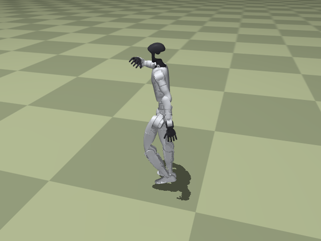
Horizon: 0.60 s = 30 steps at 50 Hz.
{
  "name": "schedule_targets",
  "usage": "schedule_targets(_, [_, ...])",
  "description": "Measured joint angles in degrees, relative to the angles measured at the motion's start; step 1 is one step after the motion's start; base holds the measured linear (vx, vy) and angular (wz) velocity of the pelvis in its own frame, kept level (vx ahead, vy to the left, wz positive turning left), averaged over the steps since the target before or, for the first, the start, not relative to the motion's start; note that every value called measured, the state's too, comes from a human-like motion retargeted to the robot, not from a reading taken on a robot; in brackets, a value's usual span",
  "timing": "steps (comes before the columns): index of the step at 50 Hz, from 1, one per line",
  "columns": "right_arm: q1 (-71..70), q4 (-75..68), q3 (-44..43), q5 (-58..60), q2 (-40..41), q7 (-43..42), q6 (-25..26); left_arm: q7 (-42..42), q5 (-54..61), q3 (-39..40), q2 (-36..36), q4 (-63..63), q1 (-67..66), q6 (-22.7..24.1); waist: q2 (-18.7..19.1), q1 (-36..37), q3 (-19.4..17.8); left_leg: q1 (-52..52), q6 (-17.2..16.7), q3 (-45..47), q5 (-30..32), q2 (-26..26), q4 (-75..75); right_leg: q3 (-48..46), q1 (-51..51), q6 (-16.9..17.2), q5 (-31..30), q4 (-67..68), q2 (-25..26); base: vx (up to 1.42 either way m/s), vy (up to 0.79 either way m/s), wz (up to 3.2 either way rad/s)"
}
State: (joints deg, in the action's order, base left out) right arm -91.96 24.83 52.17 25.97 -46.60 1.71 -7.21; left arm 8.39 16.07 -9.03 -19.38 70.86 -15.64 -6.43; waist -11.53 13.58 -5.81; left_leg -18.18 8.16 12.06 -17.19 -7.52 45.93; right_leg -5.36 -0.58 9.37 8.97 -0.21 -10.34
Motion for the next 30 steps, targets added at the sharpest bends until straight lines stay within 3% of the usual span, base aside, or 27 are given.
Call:
schedule_targets(5, [-1.0,-0.4,0.6,3.0,-0.8,-0.9,0.2,-0.5,6.1,2.6,0.6,2.8,-6.0,0.1,1.8,5.8,-1.4,-0.1,-3.4,-0.2,5.5,1.2,-24.8,4.5,-2.3,-0.9,1.7,0.5,3.5,0.48,0.00,-0.95])
schedule_targets(9, [-0.6,0.3,0.2,4.3,-1.3,-1.7,-1.2,0.7,6.0,5.3,1.7,4.0,-9.2,0.8,6.1,8.5,-3.0,3.1,-9.0,3.3,9.5,4.9,-42.8,7.3,-7.5,-2.4,2.8,0.9,8.1,0.55,0.06,-0.77])
schedule_targets(12, [0.4,1.0,-0.6,4.5,-1.4,-1.6,-2.3,1.9,2.7,7.0,2.6,4.8,-10.3,1.9,8.0,8.8,-3.8,4.4,-13.4,6.8,10.1,6.3,-50.1,8.8,-11.5,-3.1,3.5,1.2,10.0,0.59,0.09,-0.45])
schedule_targets(15, [1.6,1.4,-1.3,5.1,-1.0,-1.4,-2.6,2.3,0.1,7.1,3.0,5.2,-9.7,2.7,7.8,8.3,-3.4,4.7,-15.6,9.5,9.8,6.9,-50.9,10.1,-13.8,-3.2,3.6,2.1,10.2,0.61,0.11,-0.30])
schedule_targets(19, [3.4,1.2,-2.2,5.8,0.1,-0.8,-2.6,2.4,-1.4,4.7,2.3,6.1,-4.4,2.5,6.6,6.7,-1.8,7.6,-15.2,10.8,10.7,7.5,-50.9,11.5,-14.3,-3.2,0.8,6.5,10.6,0.64,0.14,-0.19])
schedule_targets(23, [6.2,1.3,-2.7,4.3,1.1,1.1,-2.9,2.6,-4.5,0.3,1.3,6.4,3.7,2.0,6.7,4.8,0.2,12.0,-13.6,9.8,6.9,8.4,-49.4,11.3,-11.5,-2.3,-7.9,18.5,11.9,0.65,0.19,-0.04])
schedule_targets(27, [8.2,1.3,-3.0,2.2,1.4,2.2,-3.1,0.4,-7.3,-4.1,-0.1,5.7,16.1,1.4,7.3,2.4,2.5,14.4,-11.3,7.3,2.9,9.1,-46.7,8.1,-1.0,-1.3,-16.9,39.6,12.5,0.58,0.20,0.21])
schedule_targets(30, [9.2,1.2,-2.8,2.2,1.7,1.4,-2.8,-2.8,-6.1,-5.7,-0.7,3.5,26.0,1.1,8.3,0.0,3.6,16.0,-10.4,5.1,0.8,9.2,-45.0,4.2,6.7,-3.5,-16.5,51.4,10.9,0.52,0.18,0.45])
